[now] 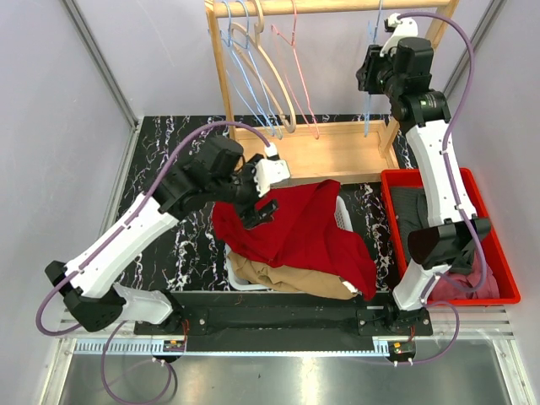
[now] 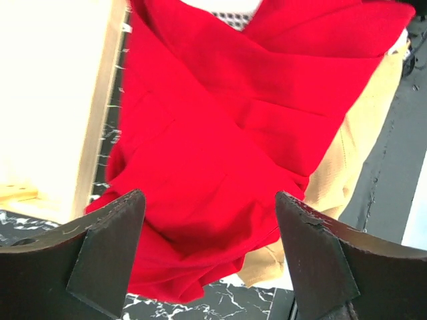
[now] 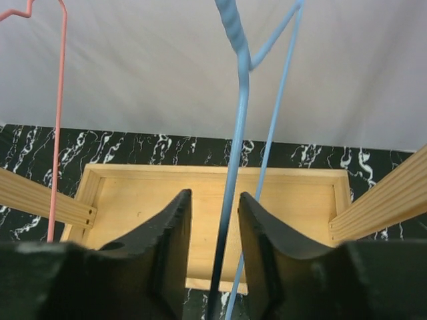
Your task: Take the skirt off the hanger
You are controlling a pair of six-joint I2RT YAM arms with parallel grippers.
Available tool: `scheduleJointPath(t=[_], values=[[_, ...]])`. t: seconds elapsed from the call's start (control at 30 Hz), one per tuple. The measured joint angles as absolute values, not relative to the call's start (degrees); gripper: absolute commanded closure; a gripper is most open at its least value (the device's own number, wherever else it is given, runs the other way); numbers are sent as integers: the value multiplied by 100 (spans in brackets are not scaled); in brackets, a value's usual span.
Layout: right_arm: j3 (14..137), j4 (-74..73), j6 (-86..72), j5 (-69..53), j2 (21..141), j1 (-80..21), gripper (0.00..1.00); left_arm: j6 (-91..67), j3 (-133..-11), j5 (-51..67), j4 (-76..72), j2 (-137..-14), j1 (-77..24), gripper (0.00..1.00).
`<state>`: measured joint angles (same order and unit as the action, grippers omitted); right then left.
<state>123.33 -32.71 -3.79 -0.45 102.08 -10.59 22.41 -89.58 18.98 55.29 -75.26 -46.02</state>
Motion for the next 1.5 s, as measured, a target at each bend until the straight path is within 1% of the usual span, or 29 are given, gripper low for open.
scheduleJointPath(t=[0.07, 0.1, 0.17, 0.33, 0.47, 0.5, 0.63, 0.77, 0.83, 0.9, 1.03, 1.2, 1.3, 1.37, 1.5], values=[[12173, -3253, -405, -5, 10106, -1059, 42, 2228, -9091, 1863, 5568, -7465, -4519, 18], [12077, -3249, -423, 10, 10029, -1059, 16, 2222, -9157, 1841, 5572, -7428, -4471, 18], [11885, -3232, -489, 43, 9837, -1059, 1, 2185, -9365, 1745, 5594, -7334, -4313, 18], [11454, -3190, -545, 38, 9080, -1059, 0, 2049, -9664, 1461, 5529, -6965, -3802, 16], [10853, -3055, -685, -60, 7983, -1059, 0, 2010, -9548, 1122, 5483, -6490, -3350, 12], [10604, -2989, -744, -78, 7631, -1059, 0, 1992, -9417, 1028, 5413, -6322, -3229, 12], [9349, -2788, -961, -32, 6261, -1059, 0, 1892, -8718, 676, 5341, -5710, -2797, 3], [7887, -2869, -1155, 296, 5210, -1059, 0, 1739, -7992, 458, 5271, -5391, -2272, 4], [7459, -2978, -1251, 423, 5096, -1059, 0, 1656, -7791, 447, 5262, -5365, -1997, 5], [7107, -3107, -1365, 543, 5070, -1059, 0, 1590, -7579, 454, 5175, -5380, -1699, 1], [6681, -3301, -1498, 655, 5041, -1063, 0, 1448, -7098, 493, 4853, -5212, -1186, 1], [6591, -3238, -1492, 823, 4713, -1304, 0, 1076, -6777, 910, 4480, -5050, -266, 1], [6591, -3212, -1437, 961, 4613, -1564, 0, 786, -6777, 1343, 4239, -5155, 458, 1], [6591, -3192, -1400, 1004, 4591, -1664, 0, 637, -6777, 1490, 4141, -5231, 757, 1], [6591, -3142, -1323, 1052, 4626, -1765, 0, 440, -6661, 1695, 3931, -5295, 897, 1]])
